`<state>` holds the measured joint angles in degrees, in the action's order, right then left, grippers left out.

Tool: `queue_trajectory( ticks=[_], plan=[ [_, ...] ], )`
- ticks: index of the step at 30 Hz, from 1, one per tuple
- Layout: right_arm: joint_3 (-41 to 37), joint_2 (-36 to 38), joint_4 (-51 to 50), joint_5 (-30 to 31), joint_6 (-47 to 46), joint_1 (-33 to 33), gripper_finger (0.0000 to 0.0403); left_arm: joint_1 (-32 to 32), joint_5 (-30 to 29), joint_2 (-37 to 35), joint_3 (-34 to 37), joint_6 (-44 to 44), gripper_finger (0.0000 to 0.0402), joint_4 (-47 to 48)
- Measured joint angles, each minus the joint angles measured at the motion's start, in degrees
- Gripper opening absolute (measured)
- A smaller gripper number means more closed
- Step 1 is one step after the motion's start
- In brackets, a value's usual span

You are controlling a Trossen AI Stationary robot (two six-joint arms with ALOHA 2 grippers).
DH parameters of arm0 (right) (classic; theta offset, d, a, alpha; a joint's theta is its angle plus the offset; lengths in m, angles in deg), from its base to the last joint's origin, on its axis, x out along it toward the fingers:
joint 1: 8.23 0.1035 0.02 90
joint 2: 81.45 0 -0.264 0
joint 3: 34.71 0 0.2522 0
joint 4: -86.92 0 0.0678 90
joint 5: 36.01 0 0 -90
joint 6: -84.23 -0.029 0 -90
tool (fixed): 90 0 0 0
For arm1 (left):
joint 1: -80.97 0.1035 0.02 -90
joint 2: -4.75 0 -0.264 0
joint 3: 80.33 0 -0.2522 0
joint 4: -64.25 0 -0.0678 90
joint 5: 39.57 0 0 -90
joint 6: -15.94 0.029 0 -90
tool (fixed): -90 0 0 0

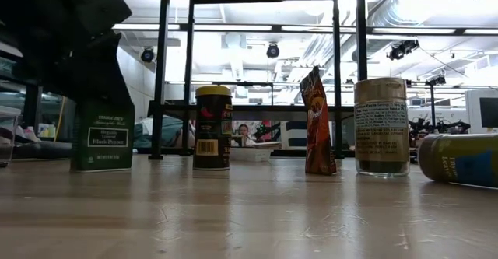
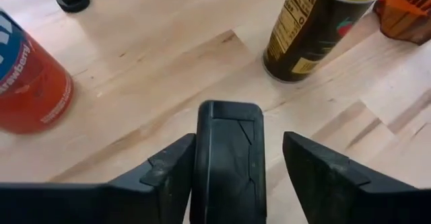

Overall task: Shelf spices
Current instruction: Remove the black seasoning box from the bottom shelf, then adjust the black seasoning box

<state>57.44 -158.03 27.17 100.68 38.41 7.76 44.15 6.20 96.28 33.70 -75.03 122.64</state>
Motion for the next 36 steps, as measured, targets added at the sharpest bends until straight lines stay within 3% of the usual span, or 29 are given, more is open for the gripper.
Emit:
queue_trajectory(
  ticks=[8, 12, 16, 19, 24, 27, 31, 33, 36],
  plan=[
    [0.0, 0.0, 0.0, -0.5, 2.6, 0.0, 0.0394, -1.7, 4.1, -2.8, -1.7, -0.4, 0.0224, -1.4],
    [0.0, 0.3, 0.0, -0.6, 4.4, 0.0, 0.0394, -2.3, 0.0, -8.6, -4.0, 2.2, 0.0224, 0.2],
    [0.0, 1.4, -0.6, -2.1, 5.4, 0.2, 0.0394, -1.3, -5.0, -16.0, -6.8, 4.5, 0.0224, 7.7],
    [0.0, 2.6, -1.6, -7.3, 5.3, 0.3, 0.0394, 0.5, -9.3, -21.9, -9.0, 5.9, 0.0225, 13.2],
    [0.0, 3.5, -3.6, -26.3, 1.6, 1.7, 0.0394, 6.0, -19.5, -31.1, -13.1, 16.7, 0.0218, 15.2],
    [0.1, 3.1, -9.8, -32.0, -6.0, 4.8, 0.0394, 12.7, -19.9, -34.8, -15.0, 28.6, 0.0177, 15.2],
    [-1.0, 1.9, -26.9, -31.0, -21.8, 10.7, 0.0369, 23.7, -17.4, -37.8, -15.8, 39.2, 0.0063, 14.3],
    [-1.9, 1.8, -33.2, -28.2, -29.8, 14.1, 0.0331, 29.1, -15.5, -38.7, -15.8, 42.4, 0.0018, 13.9],
    [-3.8, 1.8, -39.5, -26.1, -39.9, 18.2, 0.0236, 36.6, -10.2, -39.1, -15.6, 45.9, 0.0015, 13.7]
  ],
)
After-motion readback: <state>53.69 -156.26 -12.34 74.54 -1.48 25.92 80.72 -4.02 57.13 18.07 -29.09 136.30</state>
